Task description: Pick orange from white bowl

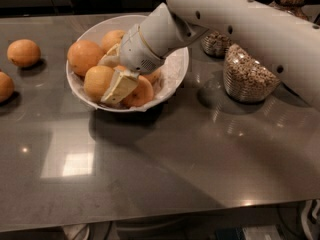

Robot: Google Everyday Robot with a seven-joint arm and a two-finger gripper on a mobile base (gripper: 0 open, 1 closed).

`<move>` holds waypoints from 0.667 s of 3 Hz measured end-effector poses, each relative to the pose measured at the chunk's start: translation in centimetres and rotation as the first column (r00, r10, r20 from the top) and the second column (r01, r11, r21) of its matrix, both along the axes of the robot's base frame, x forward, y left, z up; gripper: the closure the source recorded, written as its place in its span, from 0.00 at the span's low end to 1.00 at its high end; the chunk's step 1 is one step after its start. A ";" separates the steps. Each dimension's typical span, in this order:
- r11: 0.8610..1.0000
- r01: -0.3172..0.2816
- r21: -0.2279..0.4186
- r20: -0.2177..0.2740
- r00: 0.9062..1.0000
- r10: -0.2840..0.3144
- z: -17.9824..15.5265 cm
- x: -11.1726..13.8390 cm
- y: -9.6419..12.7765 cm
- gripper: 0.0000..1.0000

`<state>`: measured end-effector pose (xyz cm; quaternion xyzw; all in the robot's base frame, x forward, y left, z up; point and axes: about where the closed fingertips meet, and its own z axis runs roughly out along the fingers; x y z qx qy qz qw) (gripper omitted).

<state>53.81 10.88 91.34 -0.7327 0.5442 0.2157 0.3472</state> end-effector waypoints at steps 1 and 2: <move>0.999 0.051 0.007 0.048 0.998 -0.051 1.8 -0.4 -2.0 1.00; 0.993 0.114 0.020 0.102 0.988 -0.116 3.9 -0.7 -4.4 1.00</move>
Offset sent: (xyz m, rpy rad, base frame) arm -0.0068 -0.0779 0.0609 0.0253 -0.1611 -0.1997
